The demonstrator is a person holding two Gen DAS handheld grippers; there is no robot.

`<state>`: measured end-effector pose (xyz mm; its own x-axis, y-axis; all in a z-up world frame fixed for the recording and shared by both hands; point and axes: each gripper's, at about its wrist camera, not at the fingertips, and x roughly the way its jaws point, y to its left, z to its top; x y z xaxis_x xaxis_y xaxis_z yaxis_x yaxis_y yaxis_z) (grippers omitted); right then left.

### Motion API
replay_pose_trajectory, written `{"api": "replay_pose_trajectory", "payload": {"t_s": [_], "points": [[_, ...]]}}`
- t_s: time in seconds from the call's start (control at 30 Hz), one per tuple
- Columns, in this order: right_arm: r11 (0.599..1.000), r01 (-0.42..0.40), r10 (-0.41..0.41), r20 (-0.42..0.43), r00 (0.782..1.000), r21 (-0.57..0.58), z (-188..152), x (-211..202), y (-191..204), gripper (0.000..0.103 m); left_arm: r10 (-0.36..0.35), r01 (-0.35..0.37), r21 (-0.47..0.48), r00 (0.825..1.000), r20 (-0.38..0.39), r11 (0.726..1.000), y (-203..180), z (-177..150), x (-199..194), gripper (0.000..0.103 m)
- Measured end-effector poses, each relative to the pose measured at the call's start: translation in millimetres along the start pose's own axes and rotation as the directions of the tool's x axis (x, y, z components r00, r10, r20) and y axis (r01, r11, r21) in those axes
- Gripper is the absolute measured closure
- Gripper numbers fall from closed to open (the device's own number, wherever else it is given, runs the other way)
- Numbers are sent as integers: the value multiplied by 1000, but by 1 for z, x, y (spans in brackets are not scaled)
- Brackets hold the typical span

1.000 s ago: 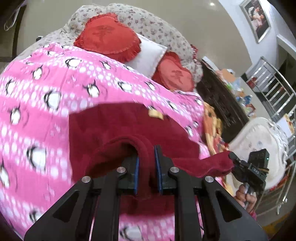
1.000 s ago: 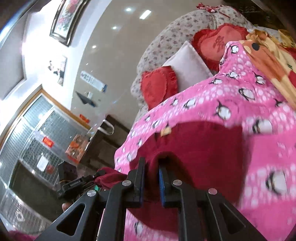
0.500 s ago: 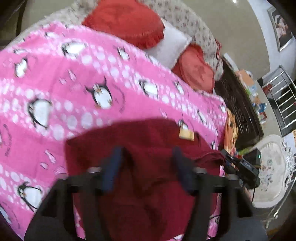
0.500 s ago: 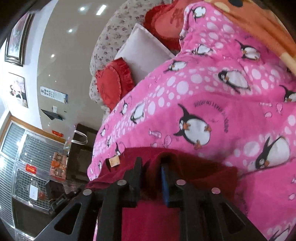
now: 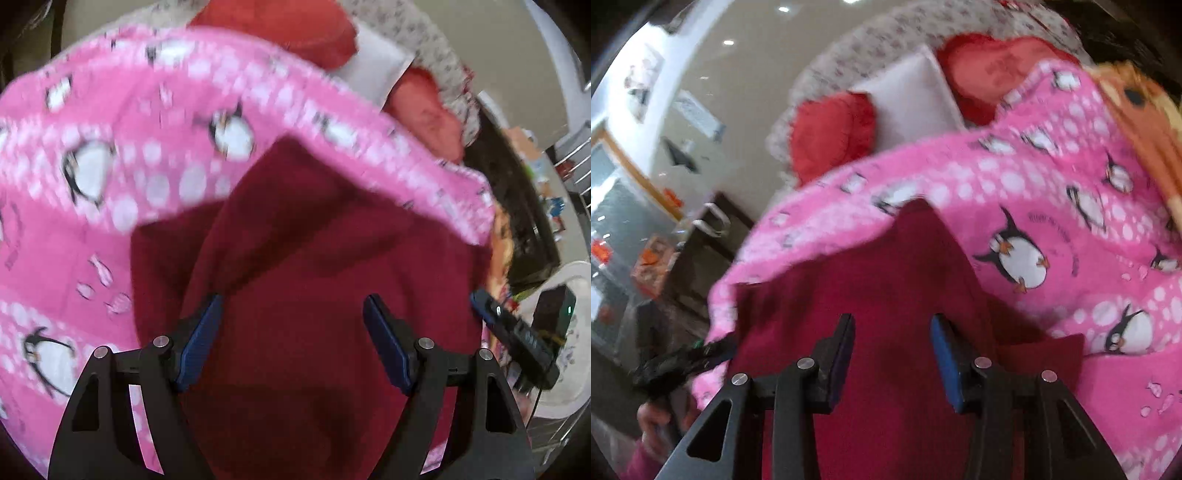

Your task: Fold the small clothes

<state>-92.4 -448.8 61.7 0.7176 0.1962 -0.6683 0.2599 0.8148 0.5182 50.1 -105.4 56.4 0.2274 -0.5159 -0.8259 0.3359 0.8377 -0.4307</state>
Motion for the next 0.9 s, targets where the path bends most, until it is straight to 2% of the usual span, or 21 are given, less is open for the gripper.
{"api": "replay_pose_trajectory", "payload": {"t_s": [0.1, 0.2, 0.27, 0.33, 0.43, 0.57, 0.6, 0.63, 0.7, 0.77, 0.83, 0.9], "points": [[999, -15, 15, -10, 1000, 37, -1, 8, -10, 61, 8, -9, 21, 1000, 9, 1000, -1, -6, -2, 25], [997, -70, 71, -10, 997, 38, -10, -24, -9, 60, -12, 11, 61, 1000, 15, 998, -3, -15, -24, 25], [993, -116, 117, -25, 993, 23, -27, -50, -11, 58, -31, 28, 82, 999, 34, 996, 3, -27, -41, 25], [995, -94, 93, -36, 995, -16, -53, -74, -14, 57, -42, 38, 90, 998, 47, 995, 11, -42, -55, 25], [996, -89, 87, -79, 993, -12, -90, -91, -21, 57, -49, 46, 59, 998, 40, 997, 24, -60, -62, 25], [995, -100, 100, -117, 988, 5, -120, -81, -22, 57, -78, 78, -10, 996, 31, 997, 39, -82, -66, 25], [995, -104, 103, -124, 987, 3, -123, -76, -21, 61, -79, 80, -16, 996, 30, 997, 40, -86, -66, 25], [994, -108, 106, -132, 986, -6, -127, -71, -19, 74, -78, 79, -16, 997, 22, 997, 41, -91, -66, 25], [996, -71, 65, -125, 990, -50, -129, -64, -14, 92, -77, 77, -7, 997, 9, 997, 39, -96, -67, 25], [994, -55, 45, -109, 993, -90, -126, -73, -9, 95, -82, 82, 8, 997, 8, 997, 40, -102, -73, 25], [991, -2, -8, -78, 997, -133, -122, -87, -8, 98, -100, 99, 25, 995, 14, 995, 40, -107, -78, 25], [993, 29, -37, -73, 997, -117, -118, -94, -19, 98, -110, 110, 42, 994, 6, 993, 39, -111, -77, 25]]}}
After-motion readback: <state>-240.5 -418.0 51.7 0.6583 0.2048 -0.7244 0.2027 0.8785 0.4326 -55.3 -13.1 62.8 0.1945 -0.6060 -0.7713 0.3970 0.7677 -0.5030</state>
